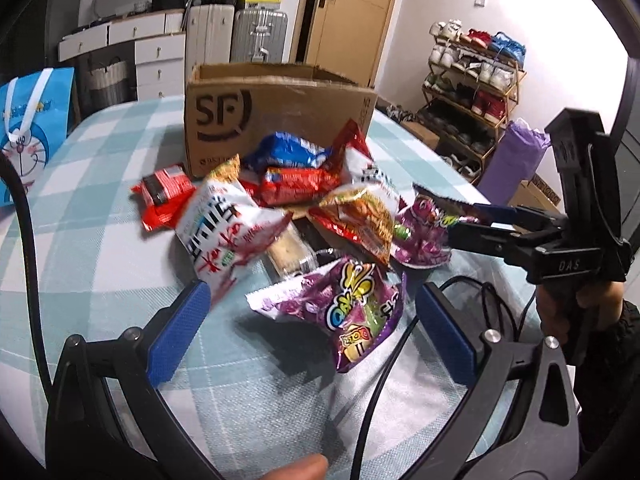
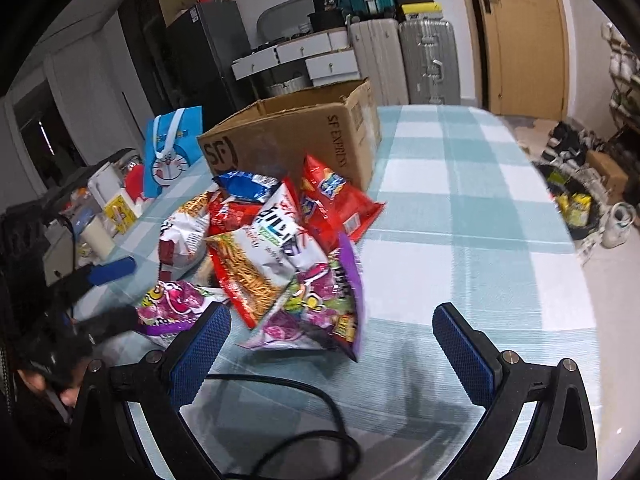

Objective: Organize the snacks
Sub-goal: 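Grasp a purple snack bag with the left tool while the right tool grasps another purple bag, then lift both purple bags and carry them over the open cardboard box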

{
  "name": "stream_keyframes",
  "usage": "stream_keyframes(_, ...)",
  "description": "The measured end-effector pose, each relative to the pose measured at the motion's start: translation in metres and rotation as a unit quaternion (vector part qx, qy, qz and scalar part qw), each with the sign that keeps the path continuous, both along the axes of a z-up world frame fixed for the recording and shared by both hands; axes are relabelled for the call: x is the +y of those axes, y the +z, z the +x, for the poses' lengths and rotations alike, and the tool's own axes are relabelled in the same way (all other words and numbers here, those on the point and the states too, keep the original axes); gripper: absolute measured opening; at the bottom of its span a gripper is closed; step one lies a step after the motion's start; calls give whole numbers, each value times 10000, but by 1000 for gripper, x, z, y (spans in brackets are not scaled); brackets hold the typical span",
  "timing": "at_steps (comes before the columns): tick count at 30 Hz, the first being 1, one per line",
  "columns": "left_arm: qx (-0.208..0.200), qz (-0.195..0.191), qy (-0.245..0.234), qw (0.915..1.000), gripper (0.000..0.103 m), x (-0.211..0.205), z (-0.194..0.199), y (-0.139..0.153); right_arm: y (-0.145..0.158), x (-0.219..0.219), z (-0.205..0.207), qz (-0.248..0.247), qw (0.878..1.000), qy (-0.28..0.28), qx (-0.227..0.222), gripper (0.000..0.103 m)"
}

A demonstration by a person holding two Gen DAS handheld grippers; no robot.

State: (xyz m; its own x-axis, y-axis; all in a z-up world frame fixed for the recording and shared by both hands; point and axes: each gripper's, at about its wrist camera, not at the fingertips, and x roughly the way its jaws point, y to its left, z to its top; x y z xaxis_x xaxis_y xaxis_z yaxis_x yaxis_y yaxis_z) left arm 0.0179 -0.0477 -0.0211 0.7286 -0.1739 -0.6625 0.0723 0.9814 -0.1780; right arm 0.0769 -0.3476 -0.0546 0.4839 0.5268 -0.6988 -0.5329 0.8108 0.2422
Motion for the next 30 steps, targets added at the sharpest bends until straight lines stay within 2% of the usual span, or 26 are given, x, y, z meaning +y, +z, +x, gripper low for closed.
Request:
stream_keyframes(4,206,32,-2,9998,102,-6,9,-9,-7,11,5,-191,9997,50,132,103)
stream_keyframes(10,367,-50,-139,9992,102,-12,17,-14,-16,18,12,-183,9994,105,288,103)
stream_keyframes(13,425,-75,-218,9988,97,-15,22,-17,-19,19,15,-134,9993,109,338,101)
stream_keyframes(17,540,-245,-336,9977,83,-18,28,-22,-23,18,16,-76,9989,123,439,93)
stream_keyframes(19,538,-239,-442,9973,75,-22,28,-24,-25,19,18,-76,9987,132,482,85)
stream_keyframes(22,549,-278,-524,9967,65,-27,31,-25,-26,17,17,-18,9986,139,513,79)
stream_keyframes(23,558,-301,-548,9965,59,-28,32,-25,-27,17,18,21,9984,157,545,75)
stream_keyframes(24,562,-353,-586,9961,48,-28,33,-26,-27,16,17,51,9984,156,548,70)
stream_keyframes(25,575,-431,-637,9954,43,-28,33,-26,-27,15,17,101,9983,157,558,64)
stream_keyframes(30,487,-410,-690,9956,38,-29,31,-23,-26,9,9,219,9982,163,527,61)
